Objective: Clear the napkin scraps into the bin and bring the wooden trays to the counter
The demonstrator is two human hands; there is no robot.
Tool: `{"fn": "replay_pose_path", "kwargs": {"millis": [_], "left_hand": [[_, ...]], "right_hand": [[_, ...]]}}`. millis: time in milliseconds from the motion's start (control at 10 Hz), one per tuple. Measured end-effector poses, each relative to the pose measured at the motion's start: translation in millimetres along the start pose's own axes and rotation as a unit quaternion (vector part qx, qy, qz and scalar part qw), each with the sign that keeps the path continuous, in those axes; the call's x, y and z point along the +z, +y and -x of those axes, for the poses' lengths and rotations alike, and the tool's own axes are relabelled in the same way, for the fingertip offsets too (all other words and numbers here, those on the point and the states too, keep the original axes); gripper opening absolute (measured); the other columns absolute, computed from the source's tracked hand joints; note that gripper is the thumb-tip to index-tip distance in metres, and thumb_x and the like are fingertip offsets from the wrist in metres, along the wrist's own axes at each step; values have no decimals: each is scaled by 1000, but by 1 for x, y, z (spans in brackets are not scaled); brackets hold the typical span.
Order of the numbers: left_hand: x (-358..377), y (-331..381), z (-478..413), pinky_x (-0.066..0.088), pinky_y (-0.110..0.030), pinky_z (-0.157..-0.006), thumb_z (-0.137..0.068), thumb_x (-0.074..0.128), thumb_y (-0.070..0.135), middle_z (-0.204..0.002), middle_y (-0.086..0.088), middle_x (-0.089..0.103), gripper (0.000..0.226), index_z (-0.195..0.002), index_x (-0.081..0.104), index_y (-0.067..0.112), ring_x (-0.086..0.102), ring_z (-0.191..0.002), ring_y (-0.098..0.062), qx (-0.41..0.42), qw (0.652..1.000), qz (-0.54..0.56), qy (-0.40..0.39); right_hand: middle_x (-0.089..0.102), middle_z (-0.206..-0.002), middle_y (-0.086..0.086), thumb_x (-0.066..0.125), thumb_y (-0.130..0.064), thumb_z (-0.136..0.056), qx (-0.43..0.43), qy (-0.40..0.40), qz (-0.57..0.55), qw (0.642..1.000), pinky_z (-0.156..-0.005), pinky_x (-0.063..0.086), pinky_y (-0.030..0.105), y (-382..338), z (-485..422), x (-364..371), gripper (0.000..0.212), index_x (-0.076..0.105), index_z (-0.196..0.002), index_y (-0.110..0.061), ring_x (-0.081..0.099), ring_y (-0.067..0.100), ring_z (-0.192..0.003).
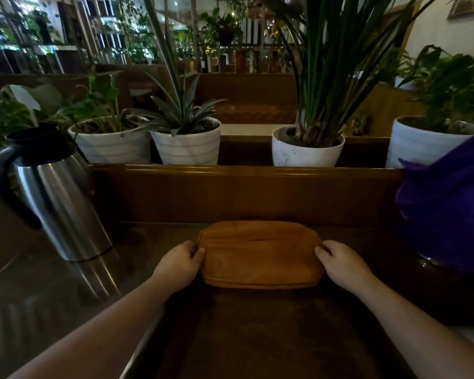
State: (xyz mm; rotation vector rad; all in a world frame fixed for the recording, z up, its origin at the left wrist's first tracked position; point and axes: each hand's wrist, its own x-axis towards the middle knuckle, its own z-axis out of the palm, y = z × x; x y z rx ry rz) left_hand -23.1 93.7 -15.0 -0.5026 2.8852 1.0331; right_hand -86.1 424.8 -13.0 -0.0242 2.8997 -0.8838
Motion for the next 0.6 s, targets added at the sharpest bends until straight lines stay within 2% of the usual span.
{"fn": "replay_pose_path", "kwargs": {"millis": [100,200,300,400,500,600], "left_hand": [[-1,1,2,49,-26,-60,-92,47,42,-85,4,60,24,-106,53,23,61,-75,-11,6,1000,7,-5],[-6,5,2,48,-25,-57,-90,52,41,-86,3,60,31,-112,54,20,61,-74,-11,-13,1000,6,-21],[-12,7,1,47,-24,-46,-89,55,41,-86,-2,63,35,-116,51,19,65,-65,-14,-20,999,5,-42],[-15,9,5,50,-25,-47,-88,58,39,-81,-3,65,31,-110,52,18,65,-62,-15,-12,998,-6,-54],[-20,9,10,52,-27,-59,-86,61,36,-84,1,65,23,-102,57,19,64,-70,-11,21,998,-31,-48],[-33,16,15,55,-33,-75,-85,59,38,-94,6,59,13,-94,57,29,59,-81,-8,105,989,-108,4]], "right_hand": [[63,-81,-5,44,-43,-97,-2,0,21,1000,-55,43,27,2,1,-2,34,61,-115,-20,61,10,-70],[59,-83,-5,49,-43,-95,0,-13,18,1000,-56,42,26,2,2,-7,37,61,-117,-16,59,11,-72],[65,-81,-2,54,-41,-93,-4,-25,16,1000,-53,52,28,-1,5,-14,29,61,-113,-20,64,12,-65],[65,-81,-2,58,-39,-92,-14,-25,24,999,-50,47,25,-4,12,-16,38,56,-124,-18,64,11,-63],[64,-90,-4,60,-42,-89,-27,-12,75,997,-58,46,25,-6,15,-18,46,54,-129,-19,62,9,-74],[57,-121,-1,58,-49,-87,-61,-6,165,984,-79,52,31,-15,15,-28,53,50,-133,-24,58,13,-100]]}}
